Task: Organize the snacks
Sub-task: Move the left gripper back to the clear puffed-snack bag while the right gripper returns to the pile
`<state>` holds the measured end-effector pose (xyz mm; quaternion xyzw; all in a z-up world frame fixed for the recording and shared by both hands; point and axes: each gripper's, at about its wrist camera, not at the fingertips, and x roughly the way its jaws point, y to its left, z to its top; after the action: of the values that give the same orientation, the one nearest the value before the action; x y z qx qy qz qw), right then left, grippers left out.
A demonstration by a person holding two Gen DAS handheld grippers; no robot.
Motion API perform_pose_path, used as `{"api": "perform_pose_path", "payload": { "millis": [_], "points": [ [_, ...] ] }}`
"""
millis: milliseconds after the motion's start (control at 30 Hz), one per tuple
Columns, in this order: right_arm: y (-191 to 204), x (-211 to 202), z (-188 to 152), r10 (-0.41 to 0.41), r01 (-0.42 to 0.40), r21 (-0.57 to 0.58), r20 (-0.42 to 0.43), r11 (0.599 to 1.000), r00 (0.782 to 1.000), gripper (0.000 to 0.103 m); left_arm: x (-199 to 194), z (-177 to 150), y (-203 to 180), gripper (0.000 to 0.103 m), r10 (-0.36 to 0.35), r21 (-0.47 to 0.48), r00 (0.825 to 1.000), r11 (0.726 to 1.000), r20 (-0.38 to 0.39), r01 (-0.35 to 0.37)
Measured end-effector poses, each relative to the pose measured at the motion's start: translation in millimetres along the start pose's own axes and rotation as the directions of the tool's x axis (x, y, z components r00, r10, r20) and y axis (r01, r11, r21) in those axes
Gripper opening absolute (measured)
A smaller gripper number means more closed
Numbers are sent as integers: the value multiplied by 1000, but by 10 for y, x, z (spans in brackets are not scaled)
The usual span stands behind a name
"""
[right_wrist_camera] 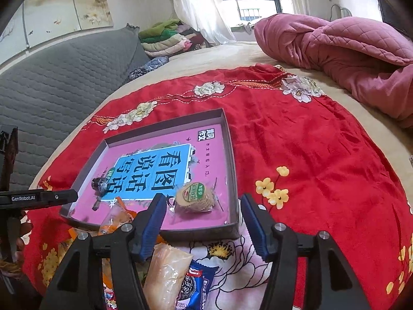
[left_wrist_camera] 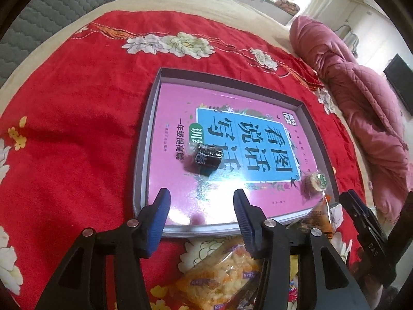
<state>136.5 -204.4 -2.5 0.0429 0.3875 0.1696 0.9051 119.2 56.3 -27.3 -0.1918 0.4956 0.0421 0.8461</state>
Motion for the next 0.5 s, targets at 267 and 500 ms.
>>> {"api": "perform_pose_path", "payload": {
  "millis": [267, 500],
  "points": [
    [-12, -90, 13, 7, -7, 5, 20, 1000, 1000, 65, -163, -9, -20, 65, -16, 21, 999, 1000, 36, 15],
    [-30, -209, 19, 20, -21, 38, 20, 999, 1000, 67, -281, -29, 8, 65, -27, 38, 999, 999, 44, 25]
  ]
}}
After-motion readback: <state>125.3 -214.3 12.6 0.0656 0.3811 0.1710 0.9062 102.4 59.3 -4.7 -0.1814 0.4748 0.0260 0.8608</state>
